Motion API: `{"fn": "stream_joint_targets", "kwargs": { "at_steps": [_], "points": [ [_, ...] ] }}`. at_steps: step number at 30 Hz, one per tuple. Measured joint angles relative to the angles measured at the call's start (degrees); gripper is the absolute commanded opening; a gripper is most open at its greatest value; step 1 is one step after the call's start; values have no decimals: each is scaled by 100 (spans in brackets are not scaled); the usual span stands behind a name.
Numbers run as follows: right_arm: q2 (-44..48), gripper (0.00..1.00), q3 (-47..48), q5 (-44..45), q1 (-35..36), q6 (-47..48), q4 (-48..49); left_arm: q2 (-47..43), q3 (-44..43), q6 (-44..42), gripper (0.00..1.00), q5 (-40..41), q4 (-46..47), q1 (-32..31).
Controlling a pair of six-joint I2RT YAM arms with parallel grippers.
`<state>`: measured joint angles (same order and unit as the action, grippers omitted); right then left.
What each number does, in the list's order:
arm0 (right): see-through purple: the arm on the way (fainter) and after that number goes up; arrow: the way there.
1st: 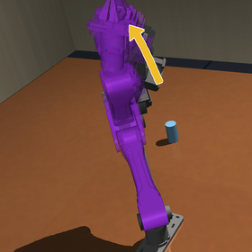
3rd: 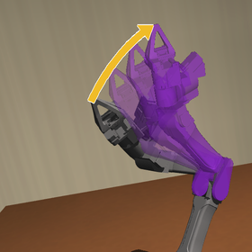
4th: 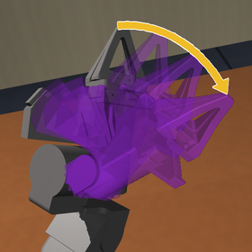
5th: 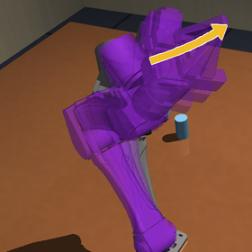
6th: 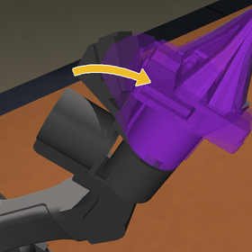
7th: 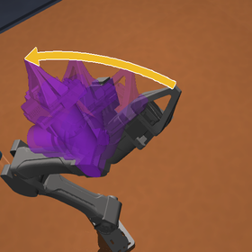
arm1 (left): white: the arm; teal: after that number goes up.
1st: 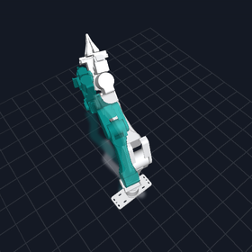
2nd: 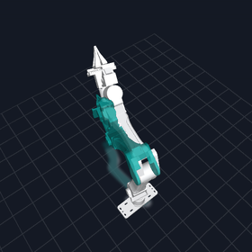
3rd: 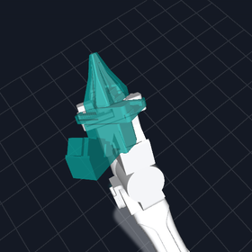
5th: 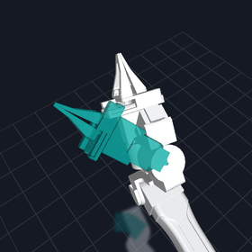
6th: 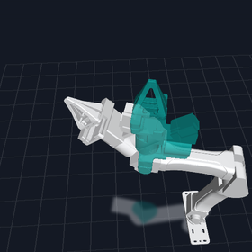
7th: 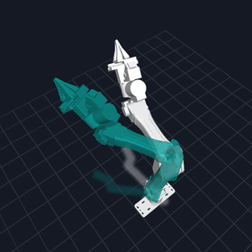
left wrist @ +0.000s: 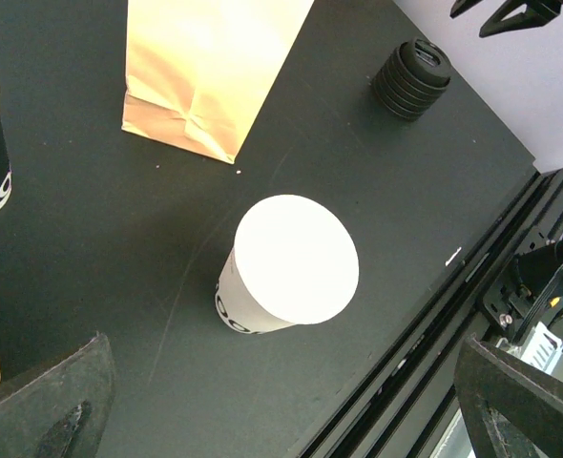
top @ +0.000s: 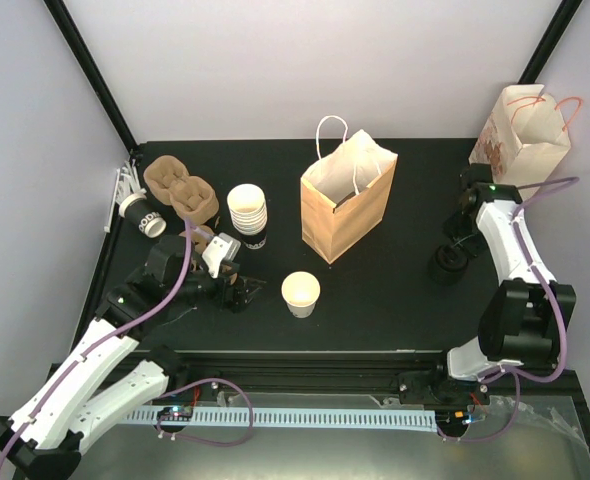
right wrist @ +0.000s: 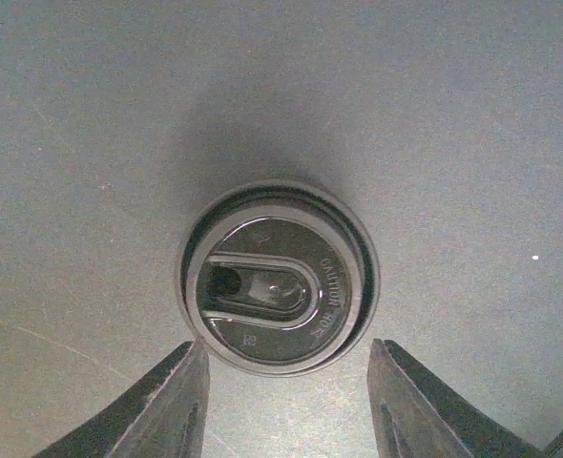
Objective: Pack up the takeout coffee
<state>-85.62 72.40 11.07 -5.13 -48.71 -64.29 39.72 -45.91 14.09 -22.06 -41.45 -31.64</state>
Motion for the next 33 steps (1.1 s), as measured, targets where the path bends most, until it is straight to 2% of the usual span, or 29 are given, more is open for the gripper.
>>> {"fn": "stream_joint_targets", "kwargs": {
  "at_steps": [7,11,33],
  "points": [
    [-485,47,208,90,258,-188,-68,-2,35,0,99,0,7,0],
    [-748,34,216,101,319,-271,-59,-20,42,0,99,0,35,0],
    [-1510,32,476,111,529,-293,203,-74,44,0,99,0,87,-13]
  ]
}}
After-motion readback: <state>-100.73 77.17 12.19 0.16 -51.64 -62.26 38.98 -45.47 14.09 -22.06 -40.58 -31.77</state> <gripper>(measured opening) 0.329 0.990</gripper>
